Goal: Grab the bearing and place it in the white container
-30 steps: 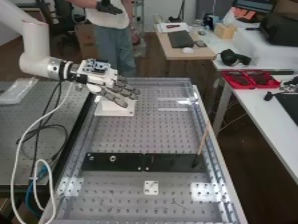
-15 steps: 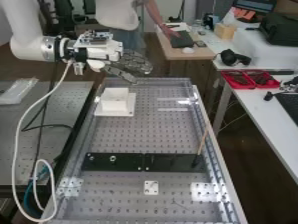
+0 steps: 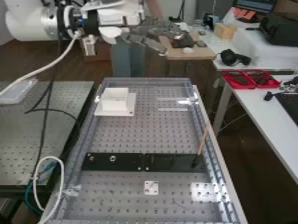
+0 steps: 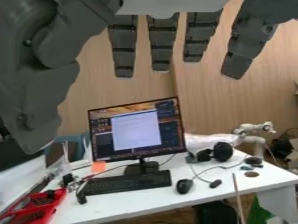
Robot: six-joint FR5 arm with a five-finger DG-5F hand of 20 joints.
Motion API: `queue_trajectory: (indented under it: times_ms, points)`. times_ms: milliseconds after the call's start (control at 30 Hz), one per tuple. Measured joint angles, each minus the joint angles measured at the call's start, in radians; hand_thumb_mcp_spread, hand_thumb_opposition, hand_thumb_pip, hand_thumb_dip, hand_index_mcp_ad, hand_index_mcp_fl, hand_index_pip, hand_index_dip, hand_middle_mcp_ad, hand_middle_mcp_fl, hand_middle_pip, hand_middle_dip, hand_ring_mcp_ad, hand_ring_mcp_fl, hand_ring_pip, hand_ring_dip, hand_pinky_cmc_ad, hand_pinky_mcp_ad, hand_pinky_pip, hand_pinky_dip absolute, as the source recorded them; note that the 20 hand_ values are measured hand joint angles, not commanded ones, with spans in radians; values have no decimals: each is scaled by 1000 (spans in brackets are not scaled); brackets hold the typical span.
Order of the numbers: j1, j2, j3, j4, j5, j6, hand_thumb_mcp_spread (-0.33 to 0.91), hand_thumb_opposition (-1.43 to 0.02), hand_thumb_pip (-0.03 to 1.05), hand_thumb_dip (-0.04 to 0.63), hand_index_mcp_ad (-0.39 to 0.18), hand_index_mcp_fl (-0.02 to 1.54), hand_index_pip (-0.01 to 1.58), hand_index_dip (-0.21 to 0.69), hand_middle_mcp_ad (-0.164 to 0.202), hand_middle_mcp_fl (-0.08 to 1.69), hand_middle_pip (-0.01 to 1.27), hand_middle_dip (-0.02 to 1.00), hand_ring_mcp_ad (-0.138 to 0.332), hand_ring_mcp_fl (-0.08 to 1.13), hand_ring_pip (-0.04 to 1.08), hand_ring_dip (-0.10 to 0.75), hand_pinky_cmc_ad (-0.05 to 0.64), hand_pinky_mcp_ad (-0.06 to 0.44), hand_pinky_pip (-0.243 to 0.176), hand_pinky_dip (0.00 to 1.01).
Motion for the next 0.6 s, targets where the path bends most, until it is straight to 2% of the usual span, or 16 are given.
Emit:
queue_trajectory:
  times_ms: [400, 600]
  points:
    - [-144, -120, 177, -127, -239, 0, 225, -726, 503, 141, -117, 239, 87, 197, 68, 73, 122, 222, 136, 0, 84, 93, 429, 326, -89, 300]
    - [-192, -157, 243, -180, -306, -15, 225, -726, 503, 143, -113, 255, 87, 197, 68, 75, 122, 222, 136, 0, 87, 93, 431, 326, -89, 302]
